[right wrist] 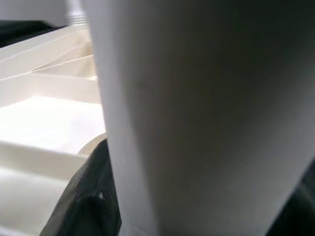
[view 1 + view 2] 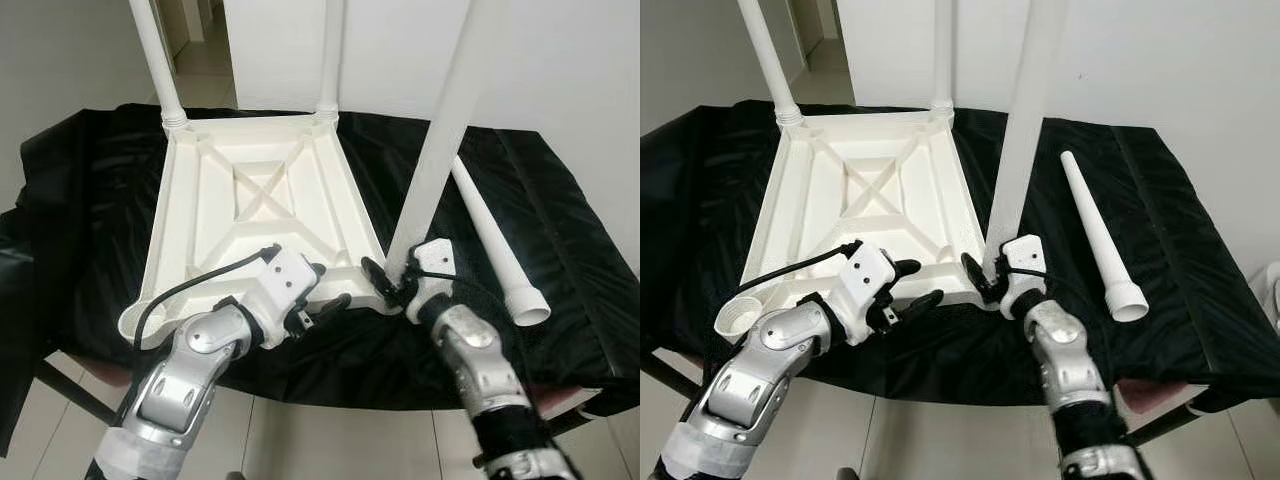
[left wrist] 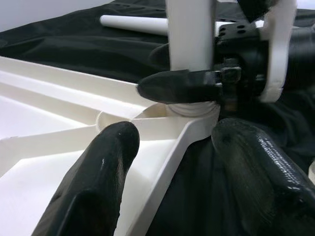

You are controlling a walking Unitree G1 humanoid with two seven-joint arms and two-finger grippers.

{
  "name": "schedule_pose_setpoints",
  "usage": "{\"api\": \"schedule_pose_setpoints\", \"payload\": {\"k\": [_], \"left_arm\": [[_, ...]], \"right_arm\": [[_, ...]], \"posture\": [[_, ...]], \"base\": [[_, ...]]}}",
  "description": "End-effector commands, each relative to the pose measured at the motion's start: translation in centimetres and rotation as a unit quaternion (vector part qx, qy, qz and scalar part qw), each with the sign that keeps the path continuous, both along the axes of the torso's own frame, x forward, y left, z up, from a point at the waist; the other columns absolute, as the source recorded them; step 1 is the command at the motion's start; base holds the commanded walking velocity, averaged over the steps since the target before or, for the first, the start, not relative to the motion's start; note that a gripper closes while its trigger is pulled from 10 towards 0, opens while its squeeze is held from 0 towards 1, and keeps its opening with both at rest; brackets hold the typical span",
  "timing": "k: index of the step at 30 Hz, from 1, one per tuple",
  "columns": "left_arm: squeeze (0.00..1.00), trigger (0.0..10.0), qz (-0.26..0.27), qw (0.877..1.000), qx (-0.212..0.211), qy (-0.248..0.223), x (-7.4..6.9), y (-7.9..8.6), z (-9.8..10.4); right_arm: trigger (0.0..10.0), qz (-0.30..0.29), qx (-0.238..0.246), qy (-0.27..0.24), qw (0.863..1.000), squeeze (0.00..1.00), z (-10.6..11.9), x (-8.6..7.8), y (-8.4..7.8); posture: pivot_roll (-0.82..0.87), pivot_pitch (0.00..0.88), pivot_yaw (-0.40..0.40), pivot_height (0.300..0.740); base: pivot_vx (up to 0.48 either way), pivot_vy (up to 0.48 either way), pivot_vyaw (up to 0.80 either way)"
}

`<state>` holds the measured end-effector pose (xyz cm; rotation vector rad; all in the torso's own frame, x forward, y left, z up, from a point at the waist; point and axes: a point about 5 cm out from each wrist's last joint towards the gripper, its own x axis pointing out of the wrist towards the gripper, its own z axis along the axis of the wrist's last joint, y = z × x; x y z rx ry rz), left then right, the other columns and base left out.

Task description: Building children table

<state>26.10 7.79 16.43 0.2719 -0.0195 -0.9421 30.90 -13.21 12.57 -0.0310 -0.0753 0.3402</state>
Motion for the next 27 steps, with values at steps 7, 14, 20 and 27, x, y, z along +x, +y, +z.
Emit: {"api": "schedule_pose_setpoints", "payload": {"k": [7, 14, 20, 27], "left_arm": [[0.00, 10.0, 0.010, 1.000, 0.002, -0.010, 0.2, -0.1, 0.3], [0.00, 10.0, 0.008, 1.000, 0.002, -0.012, 0.1, -0.1, 0.4], [0.00, 10.0, 0.011, 1.000, -0.004, -0.015, 0.1, -0.1, 0.8], [0.00, 10.0, 0.005, 1.000, 0.000, -0.014, -0.2, -0.1, 0.7]], "right_arm": [[10.0, -0.140, 0.029, 0.048, 0.989, 0.00, -1.0, -0.4, 1.9], [10.0, -0.092, 0.043, 0.031, 0.994, 1.00, -0.2, -0.6, 2.8], [10.0, -0.052, 0.050, -0.014, 0.997, 1.00, 1.2, -1.3, 2.4], [10.0, -0.006, 0.021, -0.032, 0.999, 0.00, 1.4, -2.1, 1.9]], "posture": [[-0.10, 0.045, 0.012, 0.740], [-0.10, 0.051, 0.014, 0.740], [-0.09, 0.059, 0.013, 0.740], [-0.09, 0.069, 0.008, 0.740]], "base": [[0.000, 0.000, 0.00], [0.000, 0.000, 0.00], [0.000, 0.000, 0.00], [0.000, 0.000, 0.00]]}}
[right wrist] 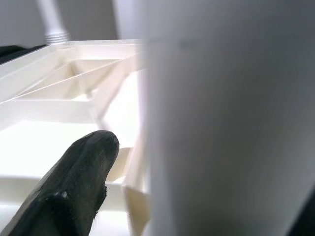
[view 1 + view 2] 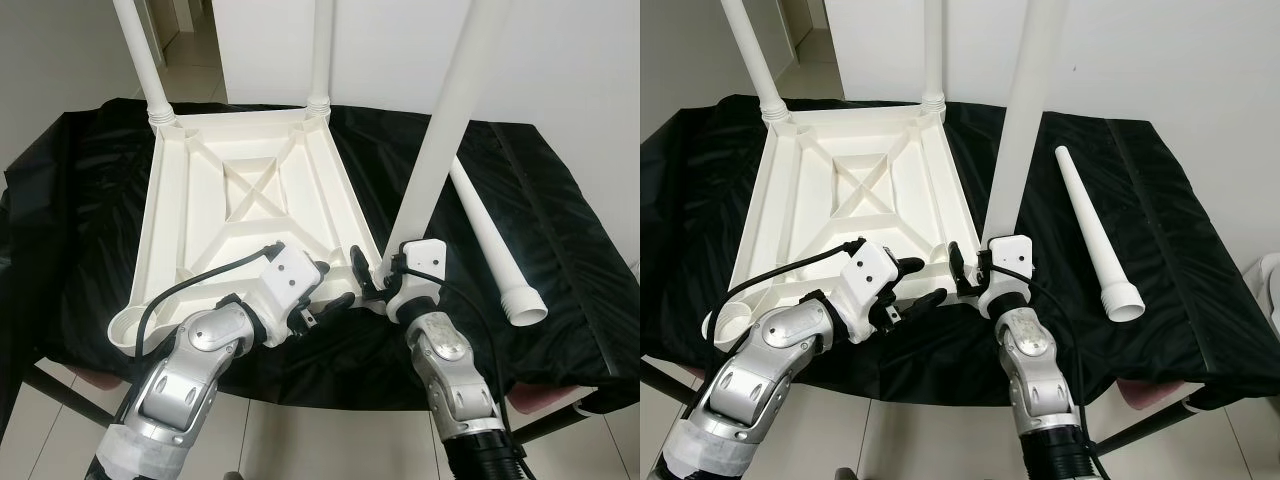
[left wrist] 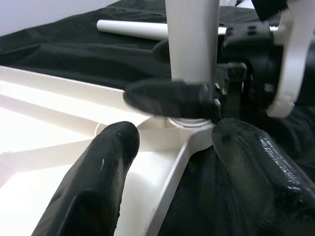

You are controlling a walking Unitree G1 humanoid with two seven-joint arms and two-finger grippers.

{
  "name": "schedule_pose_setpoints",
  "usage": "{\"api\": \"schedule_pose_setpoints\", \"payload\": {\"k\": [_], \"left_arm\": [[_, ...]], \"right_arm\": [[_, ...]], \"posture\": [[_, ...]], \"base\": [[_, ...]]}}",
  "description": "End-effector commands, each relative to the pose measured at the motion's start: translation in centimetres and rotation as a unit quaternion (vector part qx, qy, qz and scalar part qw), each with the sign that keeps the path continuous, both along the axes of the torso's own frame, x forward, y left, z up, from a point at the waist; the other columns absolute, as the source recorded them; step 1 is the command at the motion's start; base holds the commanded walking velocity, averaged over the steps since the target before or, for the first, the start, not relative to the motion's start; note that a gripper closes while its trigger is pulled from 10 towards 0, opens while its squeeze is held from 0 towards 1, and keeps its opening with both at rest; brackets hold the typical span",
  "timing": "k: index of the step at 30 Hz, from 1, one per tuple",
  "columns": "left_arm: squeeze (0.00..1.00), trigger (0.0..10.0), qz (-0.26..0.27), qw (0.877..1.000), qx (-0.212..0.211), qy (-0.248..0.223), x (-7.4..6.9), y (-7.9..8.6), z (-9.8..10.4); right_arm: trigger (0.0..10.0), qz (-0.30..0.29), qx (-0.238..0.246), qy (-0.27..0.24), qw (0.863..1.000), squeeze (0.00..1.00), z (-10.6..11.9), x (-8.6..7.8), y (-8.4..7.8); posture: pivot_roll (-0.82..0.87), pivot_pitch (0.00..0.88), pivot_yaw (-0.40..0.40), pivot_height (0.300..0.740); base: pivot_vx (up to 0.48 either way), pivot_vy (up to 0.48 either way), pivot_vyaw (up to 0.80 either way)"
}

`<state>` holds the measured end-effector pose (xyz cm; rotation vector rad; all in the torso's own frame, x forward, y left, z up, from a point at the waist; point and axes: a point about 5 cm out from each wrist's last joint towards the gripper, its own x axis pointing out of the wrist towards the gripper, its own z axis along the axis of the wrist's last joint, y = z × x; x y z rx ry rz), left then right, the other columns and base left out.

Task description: Building children table

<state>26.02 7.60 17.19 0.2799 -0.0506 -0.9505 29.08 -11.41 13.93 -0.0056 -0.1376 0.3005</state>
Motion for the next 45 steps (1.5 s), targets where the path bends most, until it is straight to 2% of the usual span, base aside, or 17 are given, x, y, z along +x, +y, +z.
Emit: {"api": "schedule_pose_setpoints", "payload": {"k": [1, 3, 11, 12, 13, 15, 16, 17, 18, 19, 28, 29, 30, 42, 44, 45], "left_arm": [[0.00, 10.0, 0.011, 1.000, 0.004, 0.000, -0.1, 0.1, 0.0], [0.00, 10.0, 0.012, 1.000, 0.005, -0.001, -0.1, 0.1, 0.0], [0.00, 10.0, 0.010, 1.000, 0.007, -0.002, -0.3, 0.1, 0.0], [0.00, 10.0, 0.010, 1.000, 0.009, -0.002, -0.3, 0.1, 0.0], [0.00, 10.0, 0.011, 1.000, 0.010, -0.003, -0.3, 0.1, 0.0], [0.00, 10.0, 0.011, 1.000, 0.010, -0.003, -0.3, 0.1, 0.0], [0.00, 10.0, 0.011, 1.000, 0.010, -0.003, -0.3, 0.1, 0.0], [0.00, 10.0, 0.011, 1.000, 0.010, -0.003, -0.3, 0.1, 0.0], [0.00, 10.0, 0.011, 1.000, 0.011, -0.003, -0.3, 0.1, 0.1], [0.00, 10.0, 0.011, 1.000, 0.012, -0.003, -0.4, 0.2, 0.1], [0.00, 10.0, 0.010, 1.000, 0.014, -0.003, -0.3, 0.2, 0.1], [0.00, 10.0, 0.009, 1.000, 0.014, -0.004, -0.3, 0.1, 0.2], [0.00, 10.0, 0.008, 1.000, 0.015, -0.004, -0.3, 0.1, 0.2], [0.00, 10.0, 0.006, 1.000, 0.017, -0.004, -0.2, 0.2, 0.2], [0.00, 10.0, 0.007, 1.000, 0.017, -0.003, -0.4, 0.2, 0.1], [0.00, 10.0, 0.007, 1.000, 0.017, -0.003, -0.4, 0.2, 0.1]], "right_arm": [[10.0, 0.058, -0.017, -0.010, 0.998, 0.00, 0.1, -0.5, -0.4], [10.0, 0.119, -0.047, -0.016, 0.992, 0.00, 0.3, -0.4, -1.3], [10.0, 0.162, -0.078, -0.017, 0.984, 0.00, 0.8, 0.3, -2.7], [8.2, 0.172, -0.088, -0.015, 0.981, 0.00, 0.9, 0.6, -3.1], [7.8, 0.176, -0.093, -0.013, 0.980, 0.00, 0.9, 0.8, -3.5], [7.8, 0.176, -0.093, -0.013, 0.980, 0.00, 0.9, 0.8, -3.5], [3.6, 0.184, -0.097, -0.009, 0.978, 0.00, 0.9, 0.8, -3.6], [3.6, 0.184, -0.097, -0.009, 0.978, 0.00, 0.9, 0.8, -3.6], [0.2, 0.188, -0.100, -0.002, 0.977, 0.00, 0.7, 0.8, -3.8], [0.0, 0.190, -0.102, 0.002, 0.976, 0.00, 0.5, 0.8, -3.9], [0.0, 0.203, -0.093, 0.024, 0.974, 0.00, -0.6, 0.2, -4.5], [2.8, 0.196, -0.091, 0.025, 0.976, 0.00, -0.6, 0.3, -4.6], [10.0, 0.191, -0.085, 0.023, 0.978, 0.00, -0.5, 0.4, -4.6], [10.0, 0.123, -0.066, 0.027, 0.990, 0.00, 0.0, 0.8, -4.1], [10.0, 0.055, -0.031, 0.045, 0.997, 0.00, -0.1, 0.7, -2.9], [10.0, 0.055, -0.031, 0.045, 0.997, 0.00, -0.1, 0.7, -2.9]], "posture": [[-0.09, 0.075, 0.009, 0.740], [-0.09, 0.080, 0.010, 0.740], [-0.08, 0.086, 0.012, 0.740], [-0.08, 0.088, 0.013, 0.740], [-0.08, 0.088, 0.013, 0.740], [-0.08, 0.088, 0.013, 0.740], [-0.08, 0.089, 0.013, 0.740], [-0.08, 0.089, 0.013, 0.740], [-0.08, 0.091, 0.013, 0.740], [-0.08, 0.091, 0.013, 0.740], [-0.08, 0.091, 0.021, 0.740], [-0.08, 0.091, 0.021, 0.740], [-0.09, 0.090, 0.025, 0.740], [-0.08, 0.093, 0.024, 0.740], [-0.08, 0.093, 0.016, 0.740], [-0.08, 0.093, 0.016, 0.740]], "base": [[0.000, 0.000, 0.00], [0.000, 0.000, 0.00], [0.000, 0.000, 0.00], [0.000, 0.000, 0.00], [0.000, 0.000, 0.00], [0.000, 0.000, 0.00], [0.000, 0.000, 0.00], [0.000, 0.000, 0.00], [0.000, 0.000, 0.00], [0.000, 0.000, 0.00], [0.000, 0.000, 0.00], [0.000, 0.000, 0.00], [0.000, 0.000, 0.00], [0.000, 0.000, 0.00], [0.000, 0.000, 0.00], [0.000, 0.000, 0.00]]}}
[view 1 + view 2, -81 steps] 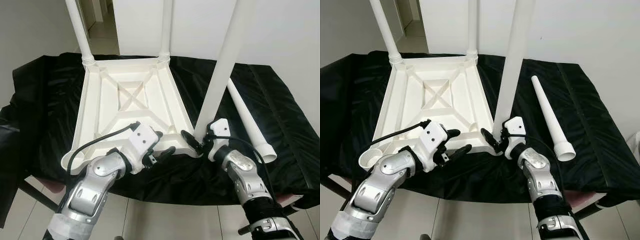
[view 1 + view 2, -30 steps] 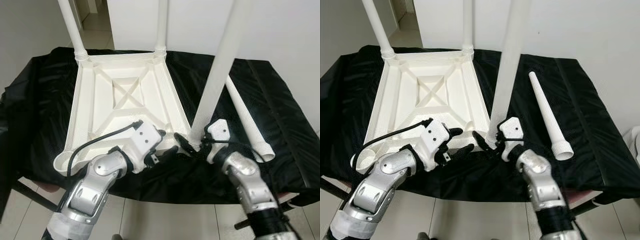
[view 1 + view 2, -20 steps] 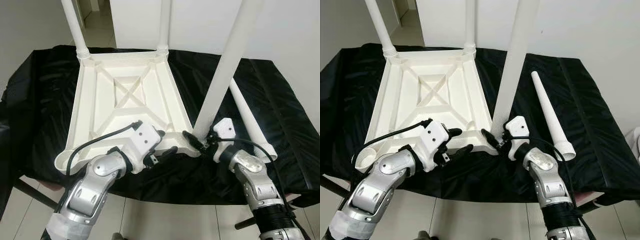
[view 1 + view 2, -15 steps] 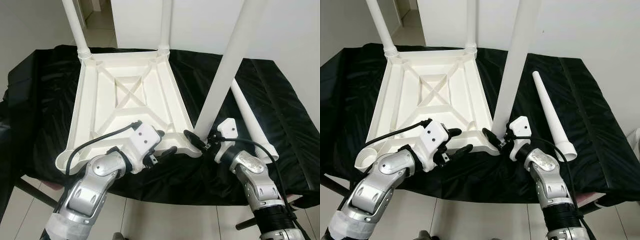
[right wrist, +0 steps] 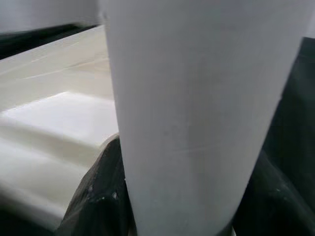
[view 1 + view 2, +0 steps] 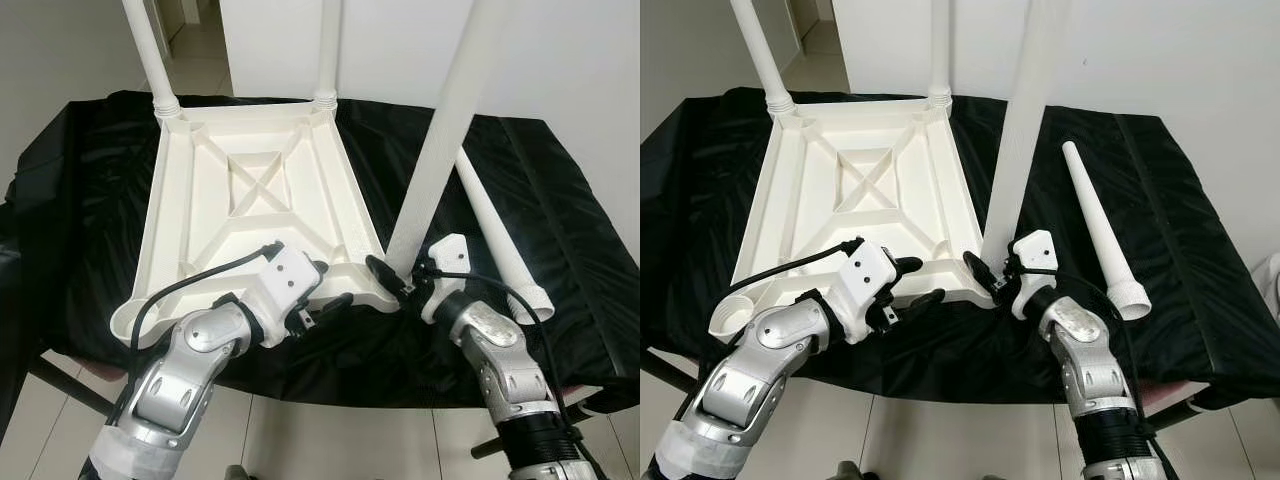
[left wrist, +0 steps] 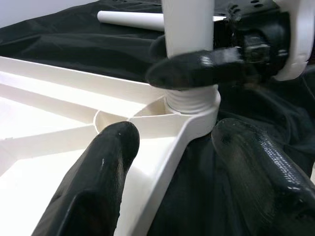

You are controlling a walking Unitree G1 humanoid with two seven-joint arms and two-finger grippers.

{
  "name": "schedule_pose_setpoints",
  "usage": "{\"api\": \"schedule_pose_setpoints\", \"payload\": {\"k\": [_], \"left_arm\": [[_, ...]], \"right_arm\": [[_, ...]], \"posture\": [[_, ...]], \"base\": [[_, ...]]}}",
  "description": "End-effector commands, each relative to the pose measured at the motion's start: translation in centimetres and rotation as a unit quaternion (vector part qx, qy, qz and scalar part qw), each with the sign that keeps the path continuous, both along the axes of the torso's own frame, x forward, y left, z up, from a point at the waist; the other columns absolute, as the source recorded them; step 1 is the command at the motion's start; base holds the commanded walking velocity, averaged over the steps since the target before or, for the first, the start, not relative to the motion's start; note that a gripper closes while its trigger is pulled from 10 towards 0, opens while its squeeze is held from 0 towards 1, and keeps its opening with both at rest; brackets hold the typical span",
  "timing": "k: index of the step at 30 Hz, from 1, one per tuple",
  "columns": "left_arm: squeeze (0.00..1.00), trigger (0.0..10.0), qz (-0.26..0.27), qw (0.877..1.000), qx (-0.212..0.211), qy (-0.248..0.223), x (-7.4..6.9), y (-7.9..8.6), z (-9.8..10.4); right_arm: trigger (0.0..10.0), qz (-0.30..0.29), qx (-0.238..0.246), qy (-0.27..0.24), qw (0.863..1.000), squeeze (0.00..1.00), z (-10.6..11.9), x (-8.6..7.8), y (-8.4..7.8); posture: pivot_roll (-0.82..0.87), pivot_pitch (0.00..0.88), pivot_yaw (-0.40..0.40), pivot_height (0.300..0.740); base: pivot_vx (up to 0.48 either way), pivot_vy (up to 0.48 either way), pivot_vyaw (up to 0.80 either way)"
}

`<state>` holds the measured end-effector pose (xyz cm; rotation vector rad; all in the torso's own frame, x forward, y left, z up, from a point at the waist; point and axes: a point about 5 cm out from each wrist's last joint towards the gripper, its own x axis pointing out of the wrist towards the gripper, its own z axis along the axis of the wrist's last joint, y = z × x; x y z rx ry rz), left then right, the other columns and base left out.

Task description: Building children table

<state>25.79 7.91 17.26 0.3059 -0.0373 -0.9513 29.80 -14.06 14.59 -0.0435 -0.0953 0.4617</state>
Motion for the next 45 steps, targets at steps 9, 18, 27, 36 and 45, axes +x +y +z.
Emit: {"api": "schedule_pose_setpoints", "payload": {"k": [9, 18, 27, 36, 45], "left_arm": [[0.00, 10.0, 0.011, 1.000, 0.002, -0.002, -0.3, -0.1, 0.0], [0.00, 10.0, 0.011, 1.000, 0.001, 0.000, -0.6, -0.2, -0.2], [0.00, 10.0, 0.007, 1.000, 0.002, -0.003, -0.5, -0.4, -0.1], [0.00, 10.0, 0.022, 1.000, -0.001, -0.017, -0.6, -0.5, -0.1], [0.00, 10.0, 0.033, 0.999, 0.000, -0.006, -0.3, -0.3, -0.3]], "right_arm": [[10.0, -0.168, 0.034, 0.050, 0.984, 0.00, -1.3, -0.4, 1.0], [10.0, -0.240, 0.055, 0.039, 0.968, 0.00, -0.4, -0.3, 1.8], [10.0, -0.196, 0.085, 0.017, 0.977, 1.00, 0.5, -0.9, 2.0], [10.0, -0.184, 0.069, -0.003, 0.981, 0.00, 0.4, -2.4, 1.0], [10.0, -0.166, 0.060, 0.013, 0.984, 0.00, -0.9, -3.7, 0.1]], "posture": [[-0.07, 0.094, 0.002, 0.740], [-0.06, 0.090, -0.006, 0.740], [-0.06, 0.079, -0.011, 0.740], [-0.07, 0.072, -0.013, 0.740], [-0.08, 0.072, -0.003, 0.740]], "base": [[0.000, 0.000, 0.00], [0.000, 0.000, 0.00], [0.000, 0.000, 0.00], [0.000, 0.000, 0.00], [0.000, 0.000, 0.00]]}}
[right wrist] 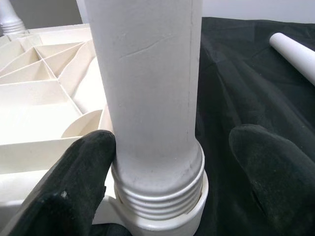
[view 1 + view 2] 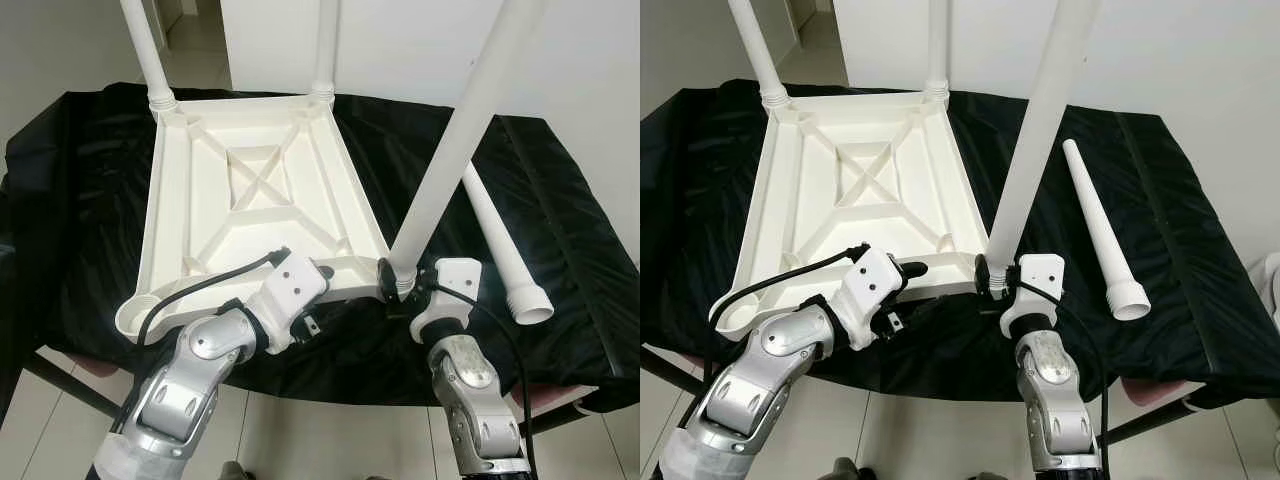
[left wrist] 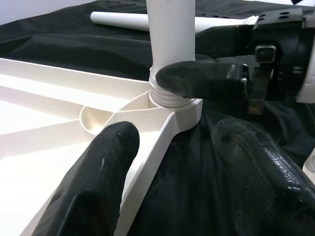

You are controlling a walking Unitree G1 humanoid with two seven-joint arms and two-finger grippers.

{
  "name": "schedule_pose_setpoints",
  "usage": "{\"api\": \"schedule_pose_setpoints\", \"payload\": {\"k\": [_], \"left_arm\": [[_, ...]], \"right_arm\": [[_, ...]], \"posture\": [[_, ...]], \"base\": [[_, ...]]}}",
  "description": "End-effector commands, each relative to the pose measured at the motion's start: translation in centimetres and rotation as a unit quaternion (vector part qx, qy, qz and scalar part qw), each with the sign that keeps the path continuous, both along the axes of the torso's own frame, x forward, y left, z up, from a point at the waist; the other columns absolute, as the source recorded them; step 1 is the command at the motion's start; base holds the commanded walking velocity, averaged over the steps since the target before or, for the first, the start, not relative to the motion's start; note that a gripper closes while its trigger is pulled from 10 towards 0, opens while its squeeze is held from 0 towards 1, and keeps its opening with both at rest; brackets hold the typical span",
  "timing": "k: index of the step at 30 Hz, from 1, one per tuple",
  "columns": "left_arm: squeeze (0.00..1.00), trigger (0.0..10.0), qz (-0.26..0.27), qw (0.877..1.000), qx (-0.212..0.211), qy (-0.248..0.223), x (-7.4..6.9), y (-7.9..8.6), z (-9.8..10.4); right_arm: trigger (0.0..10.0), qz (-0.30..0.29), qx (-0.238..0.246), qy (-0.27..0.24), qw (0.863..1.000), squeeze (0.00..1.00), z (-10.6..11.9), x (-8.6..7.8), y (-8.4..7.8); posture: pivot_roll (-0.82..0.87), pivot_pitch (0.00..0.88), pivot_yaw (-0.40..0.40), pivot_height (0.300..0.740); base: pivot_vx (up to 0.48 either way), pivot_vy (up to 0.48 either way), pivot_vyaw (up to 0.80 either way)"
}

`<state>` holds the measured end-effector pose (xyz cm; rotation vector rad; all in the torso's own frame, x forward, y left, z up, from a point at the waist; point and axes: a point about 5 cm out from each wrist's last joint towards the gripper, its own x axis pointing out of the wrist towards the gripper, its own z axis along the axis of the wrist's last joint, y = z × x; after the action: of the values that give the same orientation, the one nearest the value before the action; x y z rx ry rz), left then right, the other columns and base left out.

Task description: Building children table

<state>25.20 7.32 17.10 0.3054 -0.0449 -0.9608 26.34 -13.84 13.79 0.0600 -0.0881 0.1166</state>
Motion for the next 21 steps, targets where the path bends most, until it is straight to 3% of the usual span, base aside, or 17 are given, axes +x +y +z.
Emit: {"api": "schedule_pose_setpoints", "payload": {"k": [1, 6, 8, 9, 21], "left_arm": [[0.00, 10.0, 0.052, 0.999, 0.014, -0.003, 0.7, 0.5, -0.4], [0.00, 10.0, 0.068, 0.997, 0.034, -0.001, 1.1, 0.8, -0.8], [0.00, 10.0, 0.095, 0.994, 0.056, 0.004, 1.8, 1.2, -1.5], [0.00, 10.0, 0.141, 0.986, 0.090, 0.011, 2.9, 2.0, -2.4], [0.00, 10.0, 0.235, 0.964, 0.113, 0.053, 4.3, 3.3, -3.9]], "right_arm": [[10.0, 0.011, -0.003, 0.005, 1.000, 0.00, -0.5, -0.4, -0.4], [10.0, 0.010, -0.005, 0.006, 1.000, 0.00, -0.6, -0.3, -0.6], [10.0, 0.012, -0.005, 0.004, 1.000, 0.00, -0.5, -0.3, -0.5], [10.0, 0.018, -0.005, 0.002, 1.000, 0.00, -0.4, -0.3, -0.3], [10.0, 0.023, -0.001, -0.003, 1.000, 0.00, -0.2, -0.3, -0.2]], "posture": [[-0.09, 0.072, -0.001, 0.740], [-0.09, 0.070, 0.000, 0.740], [-0.09, 0.072, -0.001, 0.740], [-0.09, 0.073, -0.002, 0.740], [-0.10, 0.080, -0.001, 0.740]], "base": [[0.000, 0.000, 0.00], [0.000, 0.000, 0.00], [0.000, 0.000, 0.00], [0.000, 0.000, 0.00], [0.000, 0.000, 0.00]]}}
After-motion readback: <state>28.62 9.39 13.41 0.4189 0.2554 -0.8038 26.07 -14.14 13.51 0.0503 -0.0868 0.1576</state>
